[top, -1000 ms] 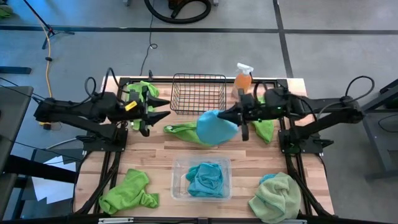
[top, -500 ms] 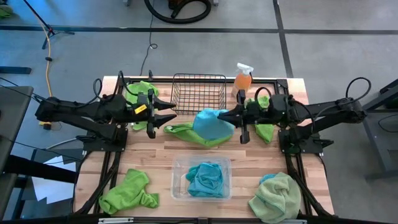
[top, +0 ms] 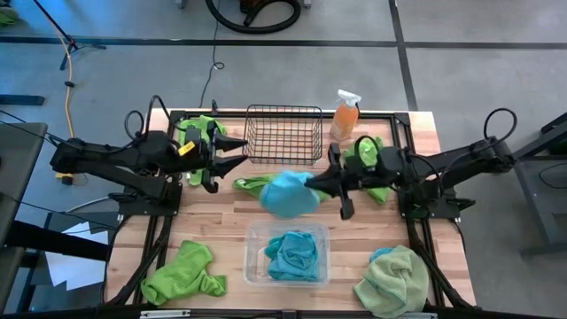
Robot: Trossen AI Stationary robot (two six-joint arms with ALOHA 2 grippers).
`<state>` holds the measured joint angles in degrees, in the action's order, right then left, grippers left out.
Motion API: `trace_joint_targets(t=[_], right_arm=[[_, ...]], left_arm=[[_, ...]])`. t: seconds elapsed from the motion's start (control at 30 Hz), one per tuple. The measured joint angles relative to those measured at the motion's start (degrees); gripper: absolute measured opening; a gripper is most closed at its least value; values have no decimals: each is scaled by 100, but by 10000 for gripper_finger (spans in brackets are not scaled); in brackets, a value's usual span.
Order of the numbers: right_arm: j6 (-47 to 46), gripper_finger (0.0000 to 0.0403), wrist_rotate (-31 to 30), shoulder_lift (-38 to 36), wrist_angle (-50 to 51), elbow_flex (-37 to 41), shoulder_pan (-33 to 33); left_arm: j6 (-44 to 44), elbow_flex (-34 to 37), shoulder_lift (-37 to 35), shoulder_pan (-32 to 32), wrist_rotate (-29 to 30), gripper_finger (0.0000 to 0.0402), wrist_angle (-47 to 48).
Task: Sort microfiber towel by color & place in baskets
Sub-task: Put the top right blue towel into the transparent bin
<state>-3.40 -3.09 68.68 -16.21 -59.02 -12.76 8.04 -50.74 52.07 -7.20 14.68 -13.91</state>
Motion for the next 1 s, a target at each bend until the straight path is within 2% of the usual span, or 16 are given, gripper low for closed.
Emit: trace_joint_targets(t=[0.17,0.43,0.67,0.83,1.0], right_arm=[[-112,0,-122,181,-330,-57,-592],[84,0,-9,1174,-195,-976,-1001],[297,0,59,1918,1016,-2040,-1096],[123,0,22,2144,2085,-2473,-1423],[-605,0,-711,2160,2878,-2566,-1785]], left_arm=[[-16,0,0,0,4,188,-63],[-14,0,0,0,94,188,-64],[145,0,0,0,94,188,-54],[238,0,0,0,94,188,-55],[238,0,0,0,94,188,-55]])
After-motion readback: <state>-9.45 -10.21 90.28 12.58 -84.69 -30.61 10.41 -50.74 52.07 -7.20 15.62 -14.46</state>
